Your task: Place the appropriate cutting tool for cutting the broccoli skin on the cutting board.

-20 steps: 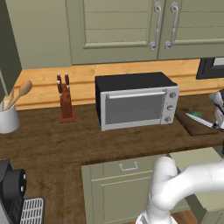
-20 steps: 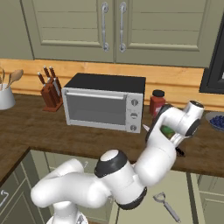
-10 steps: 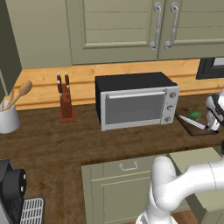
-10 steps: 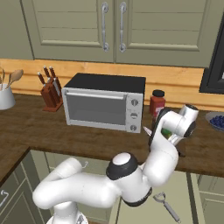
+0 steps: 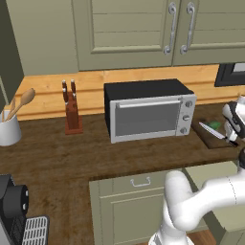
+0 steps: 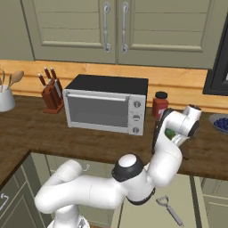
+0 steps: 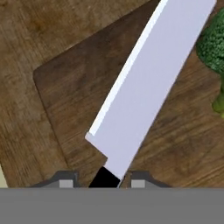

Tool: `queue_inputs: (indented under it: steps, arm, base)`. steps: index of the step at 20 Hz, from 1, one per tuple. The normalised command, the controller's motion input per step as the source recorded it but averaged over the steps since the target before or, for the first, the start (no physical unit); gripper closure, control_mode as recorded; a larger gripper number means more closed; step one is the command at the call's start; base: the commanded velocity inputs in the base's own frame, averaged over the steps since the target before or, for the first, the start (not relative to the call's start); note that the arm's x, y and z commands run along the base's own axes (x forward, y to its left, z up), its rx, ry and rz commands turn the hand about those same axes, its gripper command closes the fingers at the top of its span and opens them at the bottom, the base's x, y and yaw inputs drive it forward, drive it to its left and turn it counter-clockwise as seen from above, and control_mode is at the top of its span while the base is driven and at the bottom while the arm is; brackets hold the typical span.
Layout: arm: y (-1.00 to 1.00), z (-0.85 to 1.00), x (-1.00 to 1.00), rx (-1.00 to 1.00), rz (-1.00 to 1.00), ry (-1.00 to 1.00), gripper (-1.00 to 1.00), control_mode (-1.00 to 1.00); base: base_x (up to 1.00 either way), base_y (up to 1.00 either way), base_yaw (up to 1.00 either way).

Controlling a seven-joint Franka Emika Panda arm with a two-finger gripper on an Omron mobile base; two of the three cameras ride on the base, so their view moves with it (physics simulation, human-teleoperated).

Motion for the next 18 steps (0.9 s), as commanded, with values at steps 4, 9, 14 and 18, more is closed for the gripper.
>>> queue_inputs:
  steps: [4,9,14,18]
  arm:
    - [0.00,-0.02,-0.45,0.00,0.00,0.00,-1.00,-1.00]
    - [0.00,0.29,-0.55,0.00,-0.01,-0.08,-1.00,-1.00]
    - [0.02,0.54,-0.68,0.00,-0.07,-0.15,-1.00,-1.00]
    - [0.31,0.47,-0.77,0.00,-0.12,-0.11,-1.00,-1.00]
  base:
    - [0.00,0.00,0.00]
    - [0.00,0.00,0.00]
    - [0.00,0.00,0.00]
    - [0.00,0.00,0.00]
